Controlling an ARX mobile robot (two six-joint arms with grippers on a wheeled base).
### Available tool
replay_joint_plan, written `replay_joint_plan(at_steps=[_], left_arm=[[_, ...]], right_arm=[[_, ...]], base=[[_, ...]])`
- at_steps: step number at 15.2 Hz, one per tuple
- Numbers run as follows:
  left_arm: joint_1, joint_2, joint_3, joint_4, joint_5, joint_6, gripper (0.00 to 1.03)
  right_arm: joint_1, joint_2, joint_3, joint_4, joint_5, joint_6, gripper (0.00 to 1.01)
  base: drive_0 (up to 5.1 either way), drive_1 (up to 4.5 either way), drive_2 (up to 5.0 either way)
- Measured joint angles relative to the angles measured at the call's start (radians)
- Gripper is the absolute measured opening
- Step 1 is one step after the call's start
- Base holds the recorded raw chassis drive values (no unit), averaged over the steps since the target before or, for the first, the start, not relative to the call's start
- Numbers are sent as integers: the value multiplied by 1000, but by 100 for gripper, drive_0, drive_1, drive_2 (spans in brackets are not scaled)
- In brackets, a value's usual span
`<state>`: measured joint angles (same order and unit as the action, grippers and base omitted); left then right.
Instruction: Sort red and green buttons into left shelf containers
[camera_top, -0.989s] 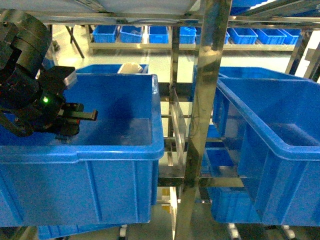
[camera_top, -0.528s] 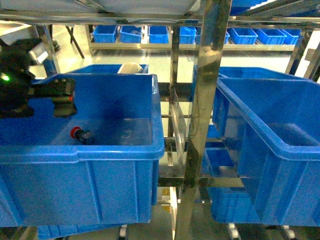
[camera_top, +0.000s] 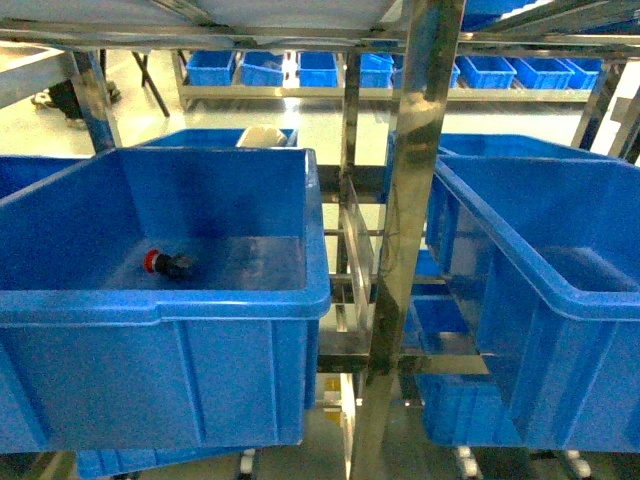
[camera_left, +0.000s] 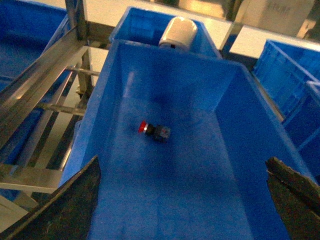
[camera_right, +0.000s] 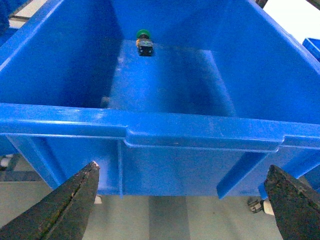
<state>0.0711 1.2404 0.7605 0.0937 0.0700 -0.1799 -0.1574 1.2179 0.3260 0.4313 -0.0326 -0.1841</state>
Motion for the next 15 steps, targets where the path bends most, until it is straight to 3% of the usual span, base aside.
replay_joint_plan(at_steps=[1,2,3,4,5,6,15], left_arm=[[0,-22,3,11,0,-10,98],[-10,4,-66,206,-3,15,92],[-69,-150,-385,639,-68,155,43],[-74,-225,-495,639,-68,162,14],[-74,-256,-529,637,-69,162,3],[-74,-274,-541,637,-69,163,1],[-72,-388,-613,605,-69,163,2]], right_arm=[[-1,20,-21,116,-29,21,95],[16,66,-168,539,-98,126,72],[69,-175,-253,517,-62,169,23],[148,-313,-284,418,26,173,2],[163,-360,-289,383,22,173,2],[163,-384,-291,362,23,173,2],[163,-528,-312,233,30,174,2]], base=[[0,0,0],[0,0,0],[0,0,0],[0,0,0],[0,0,0],[0,0,0],[0,0,0]])
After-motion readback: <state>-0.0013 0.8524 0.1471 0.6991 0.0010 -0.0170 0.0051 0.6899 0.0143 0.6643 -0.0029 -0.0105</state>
